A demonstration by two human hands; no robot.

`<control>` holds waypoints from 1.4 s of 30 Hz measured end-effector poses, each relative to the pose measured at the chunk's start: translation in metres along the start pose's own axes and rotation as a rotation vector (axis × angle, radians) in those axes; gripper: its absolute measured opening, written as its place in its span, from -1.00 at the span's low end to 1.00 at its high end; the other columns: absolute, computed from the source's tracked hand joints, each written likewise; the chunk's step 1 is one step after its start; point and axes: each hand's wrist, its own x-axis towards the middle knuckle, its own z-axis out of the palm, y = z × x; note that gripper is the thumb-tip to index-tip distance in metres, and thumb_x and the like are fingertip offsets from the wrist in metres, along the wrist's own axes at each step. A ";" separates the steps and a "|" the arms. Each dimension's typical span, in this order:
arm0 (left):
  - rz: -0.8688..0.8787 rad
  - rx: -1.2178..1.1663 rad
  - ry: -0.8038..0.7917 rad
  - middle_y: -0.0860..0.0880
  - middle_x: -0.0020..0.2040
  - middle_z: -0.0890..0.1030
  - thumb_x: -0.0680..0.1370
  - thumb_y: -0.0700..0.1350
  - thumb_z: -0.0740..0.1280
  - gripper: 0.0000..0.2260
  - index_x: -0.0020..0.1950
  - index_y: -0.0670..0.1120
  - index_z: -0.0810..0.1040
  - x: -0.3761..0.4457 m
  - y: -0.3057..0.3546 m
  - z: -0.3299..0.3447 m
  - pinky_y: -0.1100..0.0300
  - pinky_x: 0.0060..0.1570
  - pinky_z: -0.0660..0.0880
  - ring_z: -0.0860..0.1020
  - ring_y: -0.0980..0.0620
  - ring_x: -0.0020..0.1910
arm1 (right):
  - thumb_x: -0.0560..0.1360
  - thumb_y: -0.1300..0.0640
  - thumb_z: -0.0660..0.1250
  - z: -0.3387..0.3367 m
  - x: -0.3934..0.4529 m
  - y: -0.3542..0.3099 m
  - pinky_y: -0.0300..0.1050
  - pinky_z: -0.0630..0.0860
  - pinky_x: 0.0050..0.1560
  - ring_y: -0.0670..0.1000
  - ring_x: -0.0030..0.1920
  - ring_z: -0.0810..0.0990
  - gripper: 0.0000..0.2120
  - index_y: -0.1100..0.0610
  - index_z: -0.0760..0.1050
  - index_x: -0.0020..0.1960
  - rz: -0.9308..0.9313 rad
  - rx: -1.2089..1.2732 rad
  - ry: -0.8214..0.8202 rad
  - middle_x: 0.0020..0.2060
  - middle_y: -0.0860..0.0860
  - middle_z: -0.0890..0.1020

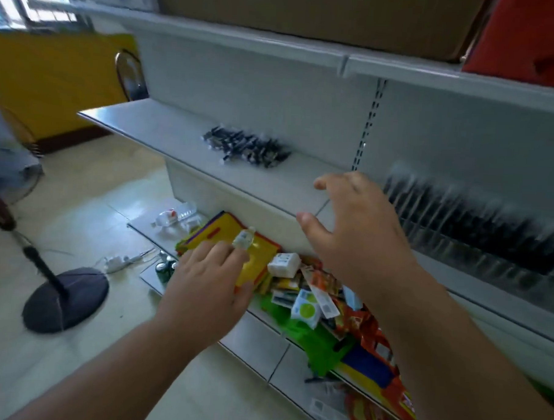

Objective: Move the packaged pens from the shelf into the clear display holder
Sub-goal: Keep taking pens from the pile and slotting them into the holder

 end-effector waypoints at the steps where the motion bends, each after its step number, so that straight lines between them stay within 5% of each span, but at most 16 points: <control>1: -0.006 -0.001 0.007 0.00 -0.01 0.58 0.47 0.14 0.22 -0.67 0.10 -0.01 0.58 0.003 -0.013 -0.002 -0.02 -0.03 0.49 0.54 -0.12 0.00 | 0.54 -0.17 0.26 0.005 0.009 -0.010 0.02 0.41 0.20 0.05 0.20 0.44 -0.56 -0.02 0.38 0.35 0.002 0.004 -0.007 0.23 -0.02 0.45; 12: -0.010 -0.033 0.004 0.06 -0.03 0.58 0.51 0.16 0.13 -0.66 0.10 0.03 0.57 0.122 -0.113 0.033 0.05 -0.05 0.51 0.55 -0.05 -0.04 | 0.55 -0.18 0.23 0.086 0.145 -0.031 0.01 0.41 0.19 0.05 0.20 0.43 -0.60 -0.02 0.38 0.31 0.028 -0.051 -0.039 0.20 0.00 0.46; 23: -0.093 -0.059 -0.129 0.04 0.17 0.56 0.56 0.21 0.16 -0.61 0.30 0.08 0.48 0.245 -0.225 0.062 -0.01 0.15 0.46 0.51 -0.08 0.17 | 0.51 -0.19 0.29 0.173 0.298 -0.061 0.03 0.50 0.11 0.05 0.15 0.48 -0.57 -0.01 0.40 0.29 -0.012 0.023 -0.091 0.18 0.01 0.48; 34: 0.079 -0.277 -0.171 0.03 0.11 0.59 0.58 0.14 0.23 -0.69 0.25 0.04 0.49 0.387 -0.341 0.128 0.04 0.15 0.45 0.50 -0.07 0.17 | 0.51 -0.15 0.31 0.248 0.370 -0.097 -0.03 0.50 0.06 0.00 0.08 0.50 -0.65 -0.01 0.44 0.22 0.264 -0.074 0.001 0.09 -0.04 0.51; 42: 0.087 -0.249 -0.331 -0.12 0.20 0.54 0.54 0.17 0.22 -0.60 0.22 -0.07 0.50 0.448 -0.351 0.157 0.02 0.15 0.41 0.47 -0.19 0.22 | 0.47 -0.16 0.26 0.259 0.366 -0.110 -0.12 0.41 0.01 0.02 0.09 0.52 -0.60 0.03 0.48 0.22 0.491 -0.102 0.050 0.09 -0.03 0.52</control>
